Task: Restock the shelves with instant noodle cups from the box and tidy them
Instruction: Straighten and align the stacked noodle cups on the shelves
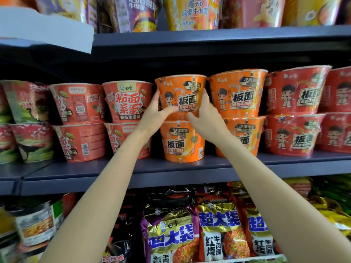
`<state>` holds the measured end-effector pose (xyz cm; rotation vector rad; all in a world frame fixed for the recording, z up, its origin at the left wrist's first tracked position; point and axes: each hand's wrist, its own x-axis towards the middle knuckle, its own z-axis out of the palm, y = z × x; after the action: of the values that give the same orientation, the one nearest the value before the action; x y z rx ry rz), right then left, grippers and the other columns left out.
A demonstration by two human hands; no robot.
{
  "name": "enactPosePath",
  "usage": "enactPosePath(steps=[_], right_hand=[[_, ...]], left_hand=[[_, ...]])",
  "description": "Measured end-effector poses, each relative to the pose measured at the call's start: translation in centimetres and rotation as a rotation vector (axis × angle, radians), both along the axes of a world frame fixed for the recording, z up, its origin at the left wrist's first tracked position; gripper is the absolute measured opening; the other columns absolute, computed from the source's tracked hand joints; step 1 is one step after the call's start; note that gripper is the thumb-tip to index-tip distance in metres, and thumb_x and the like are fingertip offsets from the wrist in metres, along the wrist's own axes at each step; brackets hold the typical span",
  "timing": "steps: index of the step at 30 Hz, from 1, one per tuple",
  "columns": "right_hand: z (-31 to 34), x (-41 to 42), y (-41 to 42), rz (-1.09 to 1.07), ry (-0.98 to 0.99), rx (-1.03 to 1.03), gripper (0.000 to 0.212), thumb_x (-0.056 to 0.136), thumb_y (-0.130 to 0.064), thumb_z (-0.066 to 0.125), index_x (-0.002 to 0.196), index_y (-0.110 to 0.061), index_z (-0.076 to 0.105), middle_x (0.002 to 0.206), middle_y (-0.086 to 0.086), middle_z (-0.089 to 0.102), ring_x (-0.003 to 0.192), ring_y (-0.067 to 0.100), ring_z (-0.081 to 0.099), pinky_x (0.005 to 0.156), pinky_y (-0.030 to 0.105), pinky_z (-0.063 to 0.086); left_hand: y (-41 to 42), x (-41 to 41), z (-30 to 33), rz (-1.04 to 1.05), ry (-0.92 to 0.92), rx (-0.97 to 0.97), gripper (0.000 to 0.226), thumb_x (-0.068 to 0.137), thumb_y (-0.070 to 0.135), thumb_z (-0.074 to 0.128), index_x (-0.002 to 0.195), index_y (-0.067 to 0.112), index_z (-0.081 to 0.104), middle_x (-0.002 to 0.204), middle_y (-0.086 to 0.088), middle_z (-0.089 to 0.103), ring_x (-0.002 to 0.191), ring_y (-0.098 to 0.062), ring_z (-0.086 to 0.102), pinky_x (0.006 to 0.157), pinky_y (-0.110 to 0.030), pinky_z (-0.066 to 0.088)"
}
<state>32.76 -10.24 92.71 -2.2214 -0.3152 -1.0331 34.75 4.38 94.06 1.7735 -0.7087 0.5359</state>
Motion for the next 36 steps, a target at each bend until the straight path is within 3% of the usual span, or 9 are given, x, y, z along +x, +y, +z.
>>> enactPosePath(steps=[2, 7, 10, 16, 20, 25, 28, 32, 36], right_hand=[[-0.3, 0.5, 0.1, 0.043, 0.022, 0.039, 0.079, 0.090, -0.031, 0.054, 0.151, -0.015, 0.006, 0.134, 0.010, 0.051, 0.112, 0.026, 0.057, 0.092, 0.046, 0.050], [-2.0, 0.0, -0.1, 0.061, -0.057, 0.068, 0.075, 0.091, -0.027, 0.057, 0.151, -0.014, 0.015, 0.146, 0.005, 0.042, 0.125, 0.019, 0.049, 0.099, 0.042, 0.047], [-2.5, -0.5, -0.2, 0.035, -0.128, 0.057, 0.070, 0.092, -0.021, 0.057, 0.150, -0.011, 0.019, 0.150, 0.006, 0.036, 0.134, 0.020, 0.040, 0.106, 0.040, 0.041], [-3.4, -0.5, -0.3, 0.000, -0.111, 0.013, 0.069, 0.095, -0.021, 0.054, 0.151, -0.009, 0.015, 0.157, 0.008, 0.022, 0.142, 0.019, 0.026, 0.111, 0.028, 0.027], [-3.2, -0.1, -0.6, -0.008, -0.097, -0.011, 0.072, 0.094, -0.022, 0.057, 0.151, -0.008, 0.014, 0.156, 0.008, 0.024, 0.140, 0.019, 0.029, 0.107, 0.025, 0.029], [-3.4, 0.7, -1.4, 0.002, -0.089, 0.009, 0.071, 0.093, -0.020, 0.057, 0.151, -0.009, 0.016, 0.153, 0.006, 0.030, 0.139, 0.018, 0.032, 0.107, 0.025, 0.029], [-4.0, 1.0, -1.3, 0.007, -0.109, 0.008, 0.069, 0.094, -0.020, 0.056, 0.151, -0.009, 0.018, 0.155, 0.006, 0.027, 0.140, 0.018, 0.031, 0.110, 0.029, 0.033], [-4.2, 1.3, -1.2, -0.018, -0.109, -0.011, 0.067, 0.096, -0.021, 0.053, 0.151, -0.009, 0.017, 0.157, 0.006, 0.023, 0.141, 0.016, 0.027, 0.107, 0.021, 0.027], [-4.4, 1.0, -1.2, -0.026, -0.107, -0.027, 0.066, 0.096, -0.020, 0.052, 0.151, -0.010, 0.016, 0.157, 0.005, 0.020, 0.143, 0.016, 0.023, 0.107, 0.017, 0.021]], left_hand=[[0.0, 0.4, 0.0, -0.019, -0.002, -0.049, 0.066, 0.091, 0.019, 0.056, 0.147, 0.026, 0.023, 0.117, 0.018, 0.052, 0.100, 0.006, 0.052, 0.088, -0.019, 0.041], [1.2, 0.3, -1.5, 0.040, -0.108, -0.018, 0.079, 0.085, 0.015, 0.066, 0.149, 0.024, 0.020, 0.139, 0.013, 0.039, 0.124, 0.002, 0.034, 0.083, -0.003, 0.033], [1.5, 0.7, -2.0, 0.065, -0.155, 0.017, 0.086, 0.083, 0.014, 0.070, 0.150, 0.024, 0.018, 0.149, 0.007, 0.035, 0.133, -0.004, 0.032, 0.080, 0.000, 0.039], [1.7, 1.2, -2.2, 0.044, -0.124, 0.061, 0.090, 0.084, 0.019, 0.069, 0.150, 0.030, 0.010, 0.152, 0.007, 0.029, 0.135, -0.019, 0.037, 0.102, -0.028, 0.041], [1.7, 1.4, -1.9, 0.027, -0.107, 0.064, 0.089, 0.084, 0.018, 0.069, 0.150, 0.030, 0.010, 0.148, 0.012, 0.031, 0.132, -0.016, 0.041, 0.092, -0.018, 0.043], [1.1, 2.1, -2.8, 0.086, -0.191, 0.076, 0.091, 0.083, 0.026, 0.070, 0.150, 0.033, 0.009, 0.151, 0.009, 0.032, 0.132, -0.017, 0.041, 0.103, -0.035, 0.043], [1.2, 3.1, -3.5, 0.120, -0.227, 0.106, 0.095, 0.080, 0.035, 0.072, 0.150, 0.036, 0.008, 0.151, 0.009, 0.032, 0.133, -0.013, 0.040, 0.106, -0.036, 0.041], [1.8, 3.9, -4.1, 0.187, -0.296, 0.174, 0.105, 0.071, 0.043, 0.077, 0.150, 0.035, 0.008, 0.153, 0.008, 0.030, 0.134, -0.013, 0.040, 0.106, -0.042, 0.041], [1.7, 3.5, -4.4, 0.239, -0.308, 0.161, 0.101, 0.071, 0.047, 0.076, 0.149, 0.034, 0.013, 0.152, 0.007, 0.032, 0.133, -0.014, 0.041, 0.105, -0.044, 0.041]])
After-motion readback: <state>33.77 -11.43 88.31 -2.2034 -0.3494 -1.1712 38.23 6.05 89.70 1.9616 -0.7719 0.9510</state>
